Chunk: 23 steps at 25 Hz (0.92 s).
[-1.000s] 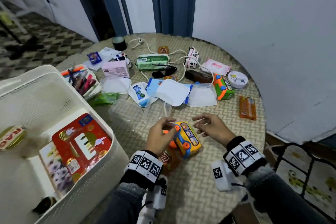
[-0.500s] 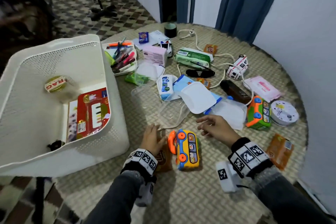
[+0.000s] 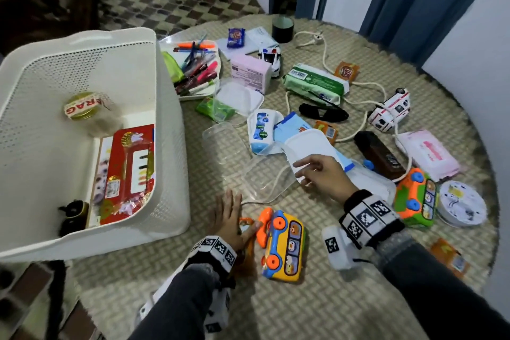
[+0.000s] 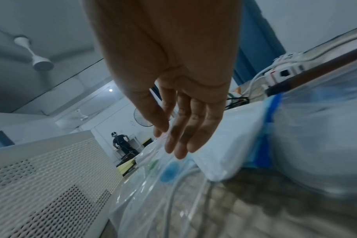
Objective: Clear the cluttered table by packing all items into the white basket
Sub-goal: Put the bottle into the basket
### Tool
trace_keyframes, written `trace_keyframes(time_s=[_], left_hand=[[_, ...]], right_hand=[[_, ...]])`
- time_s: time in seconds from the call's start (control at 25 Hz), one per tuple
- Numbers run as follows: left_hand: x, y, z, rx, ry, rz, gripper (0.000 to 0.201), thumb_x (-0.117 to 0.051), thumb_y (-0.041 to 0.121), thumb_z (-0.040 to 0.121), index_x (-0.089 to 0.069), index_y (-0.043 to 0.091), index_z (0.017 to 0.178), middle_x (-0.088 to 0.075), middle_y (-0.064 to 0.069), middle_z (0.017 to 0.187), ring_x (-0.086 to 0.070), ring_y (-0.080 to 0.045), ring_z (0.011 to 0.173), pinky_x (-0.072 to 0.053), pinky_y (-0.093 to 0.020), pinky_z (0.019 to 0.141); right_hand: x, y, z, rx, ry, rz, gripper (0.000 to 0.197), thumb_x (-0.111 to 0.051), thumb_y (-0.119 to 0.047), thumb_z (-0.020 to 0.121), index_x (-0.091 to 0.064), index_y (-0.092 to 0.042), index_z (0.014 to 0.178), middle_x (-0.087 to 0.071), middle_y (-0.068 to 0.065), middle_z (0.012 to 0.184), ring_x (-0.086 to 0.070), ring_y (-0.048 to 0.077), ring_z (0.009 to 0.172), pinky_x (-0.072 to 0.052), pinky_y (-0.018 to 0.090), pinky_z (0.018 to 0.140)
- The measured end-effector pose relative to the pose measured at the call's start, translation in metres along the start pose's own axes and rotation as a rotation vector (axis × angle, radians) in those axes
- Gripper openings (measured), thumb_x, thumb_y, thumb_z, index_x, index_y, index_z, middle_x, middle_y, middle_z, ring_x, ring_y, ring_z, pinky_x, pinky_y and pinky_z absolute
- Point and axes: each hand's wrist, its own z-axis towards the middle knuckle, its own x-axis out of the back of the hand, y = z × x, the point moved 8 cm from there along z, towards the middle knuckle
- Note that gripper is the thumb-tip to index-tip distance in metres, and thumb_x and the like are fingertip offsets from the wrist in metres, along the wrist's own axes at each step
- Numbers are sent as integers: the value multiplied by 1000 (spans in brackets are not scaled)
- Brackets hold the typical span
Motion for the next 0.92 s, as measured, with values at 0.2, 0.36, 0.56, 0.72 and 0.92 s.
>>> trace_keyframes(time_s=[0.2,0.36,0.56,0.72,0.92], left_hand=[[-1,-4,8,32,-107,-32,123,-20,93,50,17,29,148,38,8,146,34,-17,135,14,-43,114],[-1,-3,4,18,-75,-72,126,-15,99,44,18,34,146,40,13,142,38,-13,130,13,-43,114],[0,-5,3,17,-70,-69,122,-14,99,47,14,35,148,39,15,143,38,-13,132,14,-37,113],[3,-5,2,42,-111,-44,98,-46,72,81,12,33,149,35,10,148,34,-18,138,13,-40,114],[4,-3,1,38,-133,-43,95,-49,64,85,13,32,149,33,6,152,37,-13,131,13,-42,114]], right_hand=[[-17,-56,82,199,-38,-203,19,-56,-2,87,-68,-13,97,-64,1,78,-58,8,66,-45,19,63],[-37,-71,140,272,-124,-527,30,-63,-3,84,-66,-7,114,-61,6,100,-57,18,91,-42,23,78],[-65,-70,177,376,-391,-987,60,-78,-18,77,-55,-19,132,-43,16,140,-38,31,130,-27,29,103],[-73,-60,194,342,-434,-1145,76,-79,-28,75,-42,-27,141,-22,13,154,-21,31,141,-23,41,113],[-78,-50,200,329,-461,-1210,86,-79,-34,74,-31,-36,145,-3,8,160,-1,36,146,-20,60,112]])
